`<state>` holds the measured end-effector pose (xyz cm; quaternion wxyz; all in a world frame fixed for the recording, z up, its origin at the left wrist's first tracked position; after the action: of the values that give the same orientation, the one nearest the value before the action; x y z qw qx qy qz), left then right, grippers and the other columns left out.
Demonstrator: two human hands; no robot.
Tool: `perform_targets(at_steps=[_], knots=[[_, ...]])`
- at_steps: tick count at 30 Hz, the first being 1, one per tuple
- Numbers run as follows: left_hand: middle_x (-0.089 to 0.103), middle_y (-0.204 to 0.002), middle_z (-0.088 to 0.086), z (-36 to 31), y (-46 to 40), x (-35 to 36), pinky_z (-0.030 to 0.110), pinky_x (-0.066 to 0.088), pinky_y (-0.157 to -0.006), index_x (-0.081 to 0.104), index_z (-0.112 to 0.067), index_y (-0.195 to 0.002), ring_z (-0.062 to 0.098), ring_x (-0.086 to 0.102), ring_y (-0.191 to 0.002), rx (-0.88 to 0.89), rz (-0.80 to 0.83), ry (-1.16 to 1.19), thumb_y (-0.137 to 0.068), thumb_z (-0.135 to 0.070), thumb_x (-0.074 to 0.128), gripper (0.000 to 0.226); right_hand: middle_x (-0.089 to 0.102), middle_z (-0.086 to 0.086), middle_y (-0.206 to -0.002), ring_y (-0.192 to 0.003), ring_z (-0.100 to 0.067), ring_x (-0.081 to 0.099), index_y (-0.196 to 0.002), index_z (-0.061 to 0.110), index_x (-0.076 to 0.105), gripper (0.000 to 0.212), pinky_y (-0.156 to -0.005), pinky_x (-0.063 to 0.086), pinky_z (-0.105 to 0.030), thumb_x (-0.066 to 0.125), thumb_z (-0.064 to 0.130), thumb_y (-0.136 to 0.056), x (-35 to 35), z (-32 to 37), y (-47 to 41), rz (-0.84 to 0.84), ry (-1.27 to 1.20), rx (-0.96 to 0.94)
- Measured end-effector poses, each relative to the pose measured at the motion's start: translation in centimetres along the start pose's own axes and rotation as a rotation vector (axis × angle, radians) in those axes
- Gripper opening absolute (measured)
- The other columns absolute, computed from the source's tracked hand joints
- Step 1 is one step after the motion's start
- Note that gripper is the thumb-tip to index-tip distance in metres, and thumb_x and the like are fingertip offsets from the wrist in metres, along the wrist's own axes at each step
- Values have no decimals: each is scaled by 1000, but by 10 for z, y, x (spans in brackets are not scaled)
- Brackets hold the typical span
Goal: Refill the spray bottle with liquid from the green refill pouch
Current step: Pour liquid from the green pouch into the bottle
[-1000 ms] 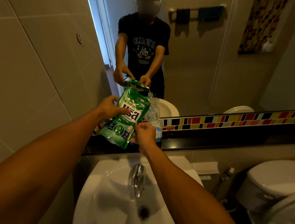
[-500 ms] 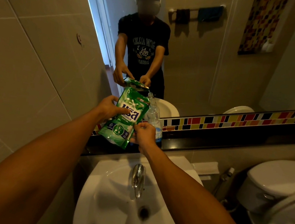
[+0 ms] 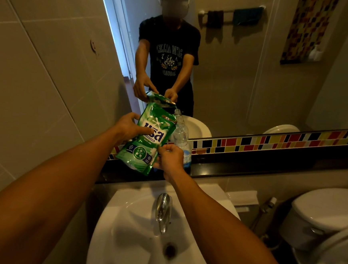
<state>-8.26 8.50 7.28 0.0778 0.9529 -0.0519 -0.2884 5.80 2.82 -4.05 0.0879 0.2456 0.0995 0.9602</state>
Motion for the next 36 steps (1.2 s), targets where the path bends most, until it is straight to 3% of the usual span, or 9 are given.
perform_targets(at_steps=[6,13,24,29,33,36], knots=[[72,-108,15,-1,2,0,54,61,-81,51,-21,-112,33,75,-87,-1,2,-8,-73,-22,88,54,72,-28,-112,-79,-28,75,-108,5,57,9,-49,60,-30,62,10,-102,0,-1,-1,1,2,3],[72,-108,16,-2,2,-1,56,60,-82,51,-26,-100,35,75,-88,5,-5,-7,-75,-21,87,44,74,-25,-110,-78,-26,75,-105,7,57,7,-50,60,-30,62,11,-102,1,-2,0,8,9,8],[73,-107,15,-2,2,1,53,61,-82,51,-20,-113,33,75,-87,-1,-6,-21,-75,-21,87,52,74,-24,-109,-76,-26,75,-102,8,57,5,-50,61,-31,61,10,-103,-1,-2,0,3,-8,15],[73,-105,16,0,0,0,56,60,-81,52,-25,-104,34,75,-86,-7,-10,-2,-71,-22,90,50,73,-26,-110,-76,-28,75,-100,9,57,4,-48,59,-30,59,8,-103,-1,-3,-2,-13,-6,11],[73,-105,16,-1,-1,0,56,60,-81,52,-22,-112,34,75,-86,-9,-13,-9,-72,-23,89,55,73,-22,-100,-71,-26,74,-97,9,56,7,-45,58,-29,59,7,-103,0,-1,-2,-10,-13,6],[73,-105,16,-3,1,0,52,61,-79,51,-21,-113,33,75,-86,-9,-16,-12,-74,-22,88,54,74,-26,-105,-75,-30,74,-97,9,56,7,-45,58,-29,60,8,-102,1,-1,-3,-9,-4,0]])
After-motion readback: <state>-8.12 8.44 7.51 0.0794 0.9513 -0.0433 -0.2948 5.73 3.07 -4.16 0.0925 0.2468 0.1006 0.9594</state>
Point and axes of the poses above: each hand's wrist, its own y-axis away from the middle knuckle, its own x-axis out of the palm, z = x × y, the point moved 7 cm from there along -y, towards the middle knuckle
